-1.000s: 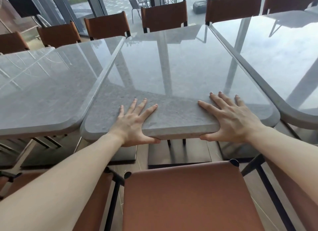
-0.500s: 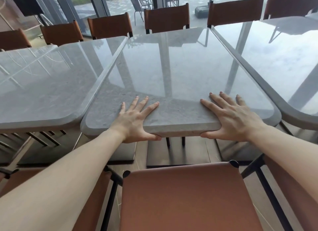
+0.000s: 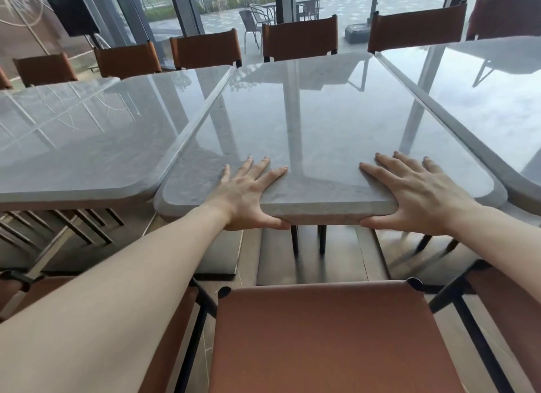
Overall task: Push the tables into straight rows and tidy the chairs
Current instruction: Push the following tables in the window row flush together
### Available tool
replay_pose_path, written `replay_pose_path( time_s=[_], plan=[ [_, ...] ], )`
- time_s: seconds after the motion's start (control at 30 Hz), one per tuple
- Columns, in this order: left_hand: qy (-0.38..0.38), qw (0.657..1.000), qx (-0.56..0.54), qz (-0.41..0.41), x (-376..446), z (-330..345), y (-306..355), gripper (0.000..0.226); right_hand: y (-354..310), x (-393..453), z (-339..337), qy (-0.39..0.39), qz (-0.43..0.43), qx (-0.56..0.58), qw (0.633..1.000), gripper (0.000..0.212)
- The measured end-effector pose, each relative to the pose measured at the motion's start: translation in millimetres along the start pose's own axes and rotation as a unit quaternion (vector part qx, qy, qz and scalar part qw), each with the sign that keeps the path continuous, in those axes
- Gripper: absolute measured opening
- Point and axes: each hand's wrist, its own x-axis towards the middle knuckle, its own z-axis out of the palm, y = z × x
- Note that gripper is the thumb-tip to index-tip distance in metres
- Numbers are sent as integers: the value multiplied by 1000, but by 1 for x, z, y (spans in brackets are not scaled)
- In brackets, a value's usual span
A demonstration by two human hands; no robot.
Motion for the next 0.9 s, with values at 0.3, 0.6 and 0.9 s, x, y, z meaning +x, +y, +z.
replay_pose_path(
  time_s=[0.3, 0.6, 0.9],
  plan=[
    [-7, 1000, -6, -6, 1, -2, 0, 122, 3, 4, 0, -2, -4, 11, 1000, 121],
    [-12, 1000, -5, 5, 3, -3, -1, 119, 7, 7, -1, -21, -12, 21, 999, 125],
    [-20, 1000, 2, 19, 7, -2, -3, 119, 8, 10, -2, -43, -13, -7, 999, 126]
  ],
)
